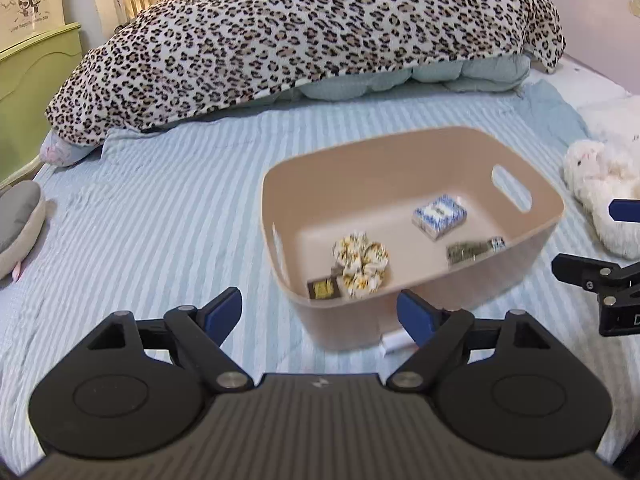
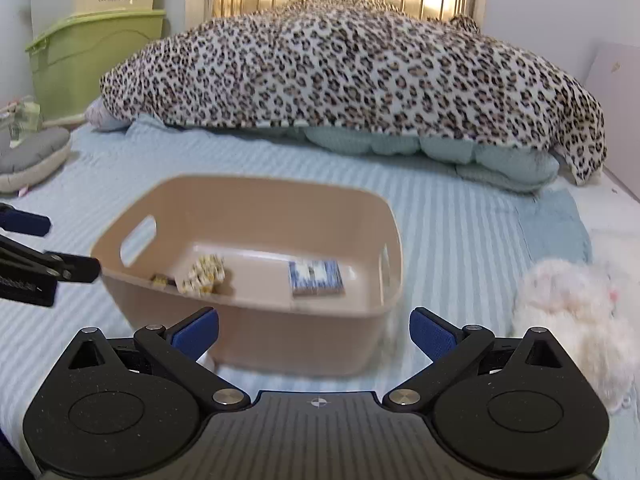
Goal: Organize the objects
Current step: 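Move both tools back toward the orange cloth and white block beside the basket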
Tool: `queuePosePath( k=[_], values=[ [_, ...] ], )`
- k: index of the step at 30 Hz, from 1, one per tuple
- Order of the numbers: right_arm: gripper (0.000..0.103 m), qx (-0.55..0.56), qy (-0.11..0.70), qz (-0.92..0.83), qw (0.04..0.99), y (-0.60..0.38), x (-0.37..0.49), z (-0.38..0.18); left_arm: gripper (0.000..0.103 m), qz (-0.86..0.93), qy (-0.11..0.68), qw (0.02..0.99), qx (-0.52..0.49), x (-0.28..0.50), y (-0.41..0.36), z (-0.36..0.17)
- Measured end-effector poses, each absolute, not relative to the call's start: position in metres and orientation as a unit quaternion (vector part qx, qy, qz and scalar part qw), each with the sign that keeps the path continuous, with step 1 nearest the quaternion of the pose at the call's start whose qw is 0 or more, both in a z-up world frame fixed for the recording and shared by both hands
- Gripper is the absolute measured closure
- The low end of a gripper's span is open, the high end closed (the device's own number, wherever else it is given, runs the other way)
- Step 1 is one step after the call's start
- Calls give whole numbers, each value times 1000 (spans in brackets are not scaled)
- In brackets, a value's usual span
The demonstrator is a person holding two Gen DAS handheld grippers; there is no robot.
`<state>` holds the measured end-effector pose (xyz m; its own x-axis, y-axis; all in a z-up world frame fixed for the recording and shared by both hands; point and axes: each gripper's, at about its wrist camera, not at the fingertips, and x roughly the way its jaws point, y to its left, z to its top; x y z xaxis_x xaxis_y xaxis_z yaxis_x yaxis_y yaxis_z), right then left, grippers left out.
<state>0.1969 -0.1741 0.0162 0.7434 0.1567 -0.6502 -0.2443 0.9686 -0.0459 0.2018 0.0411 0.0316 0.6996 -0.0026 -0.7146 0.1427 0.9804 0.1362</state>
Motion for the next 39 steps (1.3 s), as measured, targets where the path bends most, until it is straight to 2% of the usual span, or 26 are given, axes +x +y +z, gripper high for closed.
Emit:
queuePosePath(
  k=[9, 22, 39],
  values=[
    [0, -72, 389, 111, 912, -167, 173, -21, 18, -26, 427, 900, 78, 178, 51, -5],
    [0, -69, 449, 119, 883, -149, 174, -73, 18, -16, 482, 874, 58, 187, 65, -62],
    [0, -48, 451, 161, 876, -99, 214, -101, 18, -12, 504, 862, 50, 219, 76, -88]
  ],
)
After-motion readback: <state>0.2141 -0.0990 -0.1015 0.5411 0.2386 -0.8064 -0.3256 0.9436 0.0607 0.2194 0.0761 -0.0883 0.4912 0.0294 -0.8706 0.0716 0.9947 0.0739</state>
